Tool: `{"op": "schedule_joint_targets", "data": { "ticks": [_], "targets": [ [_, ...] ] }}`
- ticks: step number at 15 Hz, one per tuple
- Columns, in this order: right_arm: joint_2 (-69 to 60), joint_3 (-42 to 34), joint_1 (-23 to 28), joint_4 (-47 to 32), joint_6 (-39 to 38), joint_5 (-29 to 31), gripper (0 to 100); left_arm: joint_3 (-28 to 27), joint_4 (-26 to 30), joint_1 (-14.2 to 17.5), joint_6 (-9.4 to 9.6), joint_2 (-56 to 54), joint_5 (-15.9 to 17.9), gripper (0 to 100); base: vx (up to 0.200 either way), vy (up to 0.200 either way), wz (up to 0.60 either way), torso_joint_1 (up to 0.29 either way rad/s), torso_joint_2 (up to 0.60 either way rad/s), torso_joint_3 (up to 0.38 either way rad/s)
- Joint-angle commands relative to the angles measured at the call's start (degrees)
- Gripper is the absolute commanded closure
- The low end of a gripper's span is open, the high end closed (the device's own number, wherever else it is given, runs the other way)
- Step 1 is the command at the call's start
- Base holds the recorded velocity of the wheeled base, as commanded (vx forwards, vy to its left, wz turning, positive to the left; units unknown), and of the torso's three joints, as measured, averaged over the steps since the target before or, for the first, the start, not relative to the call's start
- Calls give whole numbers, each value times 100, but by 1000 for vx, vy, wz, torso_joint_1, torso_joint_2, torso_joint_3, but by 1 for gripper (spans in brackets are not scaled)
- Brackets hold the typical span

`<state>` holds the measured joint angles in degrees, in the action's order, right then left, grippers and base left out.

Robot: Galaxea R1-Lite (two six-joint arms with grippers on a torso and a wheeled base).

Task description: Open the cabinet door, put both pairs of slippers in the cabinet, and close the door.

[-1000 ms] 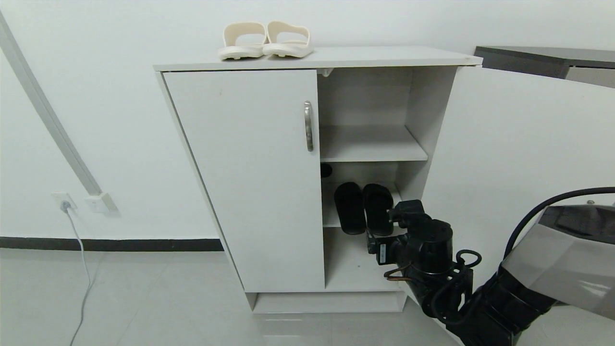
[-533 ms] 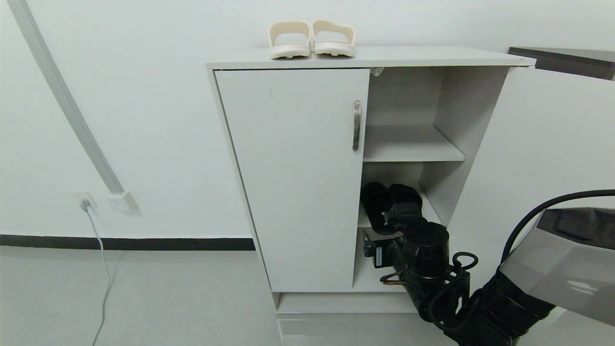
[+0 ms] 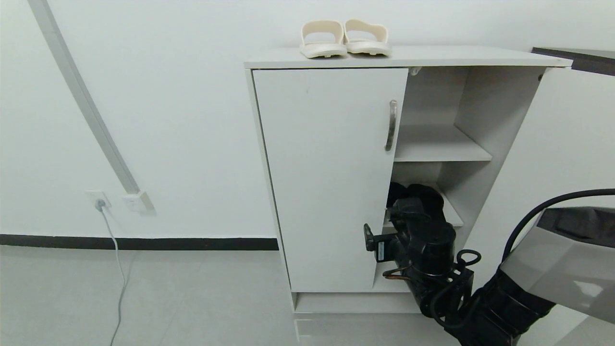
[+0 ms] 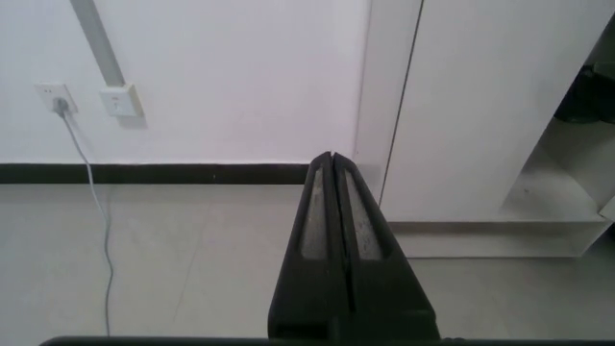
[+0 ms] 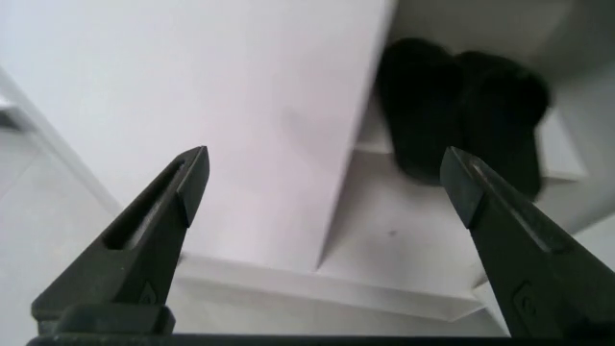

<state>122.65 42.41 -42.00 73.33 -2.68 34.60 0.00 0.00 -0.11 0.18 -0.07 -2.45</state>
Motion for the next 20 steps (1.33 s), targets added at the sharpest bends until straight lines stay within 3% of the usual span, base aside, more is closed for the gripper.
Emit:
{"op": "schedule_joint_targets", "data": {
  "ticks": [1,16,20],
  "targets": [
    [49,-14,-37,15,5,-6,0,0,0,2,-1,7,-1,100,0,0,0,0,0,0],
    [40,-295,-98,411,110,-41,0,0,0,2,-1,7,-1,100,0,0,0,0,-4,-4],
    [31,-277,-98,411,119,-41,0,0,0,2,-1,7,-1,100,0,0,0,13,-243,-333]
  ]
}}
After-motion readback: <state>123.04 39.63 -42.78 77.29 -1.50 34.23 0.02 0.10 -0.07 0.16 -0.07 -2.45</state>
